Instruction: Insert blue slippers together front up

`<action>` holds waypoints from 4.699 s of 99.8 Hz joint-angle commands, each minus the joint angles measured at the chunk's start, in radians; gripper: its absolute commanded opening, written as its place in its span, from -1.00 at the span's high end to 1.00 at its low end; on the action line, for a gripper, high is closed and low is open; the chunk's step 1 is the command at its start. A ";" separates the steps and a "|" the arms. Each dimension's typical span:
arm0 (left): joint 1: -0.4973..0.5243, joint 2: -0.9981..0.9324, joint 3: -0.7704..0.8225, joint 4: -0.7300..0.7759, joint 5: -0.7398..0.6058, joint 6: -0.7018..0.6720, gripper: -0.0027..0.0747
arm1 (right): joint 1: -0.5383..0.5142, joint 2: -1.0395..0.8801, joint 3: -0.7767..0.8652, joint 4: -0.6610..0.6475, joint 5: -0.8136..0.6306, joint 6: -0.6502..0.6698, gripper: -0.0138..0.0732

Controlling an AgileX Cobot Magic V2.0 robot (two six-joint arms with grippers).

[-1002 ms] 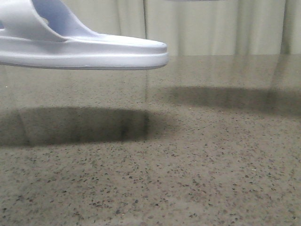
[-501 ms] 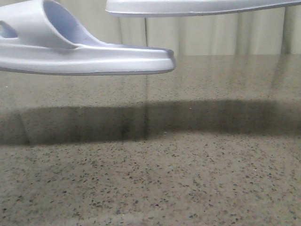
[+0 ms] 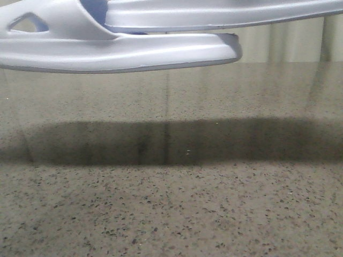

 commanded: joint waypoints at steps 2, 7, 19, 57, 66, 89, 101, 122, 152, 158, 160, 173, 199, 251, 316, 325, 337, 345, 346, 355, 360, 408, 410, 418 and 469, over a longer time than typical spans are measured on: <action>-0.009 0.019 -0.042 -0.093 0.040 0.058 0.89 | 0.000 0.018 -0.026 0.058 -0.023 -0.035 0.93; -0.009 0.031 -0.042 -0.111 0.057 0.074 0.89 | 0.000 0.028 -0.026 0.087 -0.014 -0.069 0.93; -0.009 0.123 -0.042 -0.386 0.286 0.250 0.89 | 0.000 0.104 -0.026 0.285 0.033 -0.309 0.93; -0.009 0.123 -0.053 -0.443 0.386 0.275 0.89 | 0.000 0.107 -0.026 0.291 0.031 -0.367 0.93; -0.009 0.123 -0.053 -0.443 0.403 0.275 0.89 | 0.000 0.107 -0.026 0.303 0.035 -0.388 0.93; -0.009 0.123 -0.053 -0.443 0.469 0.274 0.89 | 0.000 0.107 -0.026 0.305 0.035 -0.397 0.93; -0.009 0.123 -0.053 -0.443 0.492 0.272 0.89 | 0.000 0.107 -0.026 0.307 0.037 -0.397 0.93; -0.009 0.123 -0.053 -0.443 0.516 0.272 0.89 | 0.000 0.107 -0.026 0.329 0.066 -0.436 0.93; -0.009 0.123 -0.053 -0.443 0.532 0.272 0.89 | 0.000 0.140 -0.026 0.402 0.095 -0.520 0.93; -0.009 0.123 -0.053 -0.443 0.537 0.272 0.89 | 0.000 0.171 -0.026 0.434 0.117 -0.556 0.93; -0.009 0.123 -0.053 -0.443 0.537 0.272 0.89 | 0.000 0.181 -0.026 0.451 0.126 -0.574 0.93; -0.009 0.123 -0.053 -0.443 0.539 0.273 0.89 | 0.000 0.247 -0.026 0.592 0.202 -0.723 0.93; -0.009 0.123 -0.053 -0.443 0.545 0.273 0.89 | 0.004 0.325 -0.026 0.755 0.334 -0.921 0.93; -0.009 0.123 -0.053 -0.443 0.443 0.322 0.89 | 0.031 0.335 -0.026 0.634 0.101 -1.071 0.93; -0.009 0.123 -0.053 -0.418 0.369 0.324 0.89 | 0.031 0.131 -0.026 0.542 -0.265 -1.078 -0.22; -0.009 0.123 -0.053 -0.418 0.367 0.324 0.89 | 0.031 0.060 -0.026 0.514 -0.340 -1.078 -0.22; -0.009 0.123 -0.053 -0.418 0.361 0.324 0.89 | 0.031 -0.031 -0.026 0.478 -0.433 -1.078 -0.22; -0.009 0.123 -0.053 -0.418 0.354 0.324 0.89 | 0.031 -0.082 -0.026 0.463 -0.461 -1.078 -0.22; -0.009 0.123 -0.053 -0.418 0.352 0.324 0.89 | 0.031 -0.086 -0.026 0.463 -0.463 -1.078 -0.22; -0.009 0.123 -0.053 -0.416 0.343 0.326 0.89 | 0.031 -0.119 -0.026 0.463 -0.468 -1.078 -0.22; -0.009 0.128 -0.053 -0.416 0.342 0.326 0.89 | 0.031 -0.129 -0.026 0.463 -0.461 -1.078 -0.22; -0.009 0.280 -0.056 -0.423 0.344 0.422 0.89 | 0.031 -0.129 -0.026 0.463 -0.400 -1.078 -0.22; -0.009 0.288 -0.059 -0.423 0.344 0.429 0.89 | 0.031 -0.129 -0.026 0.463 -0.398 -1.078 -0.22; -0.009 0.315 -0.073 -0.423 0.346 0.435 0.89 | 0.031 -0.129 -0.026 0.463 -0.391 -1.078 -0.22; -0.009 0.478 -0.109 -0.417 0.370 0.505 0.89 | 0.031 -0.129 -0.026 0.463 -0.379 -1.078 -0.22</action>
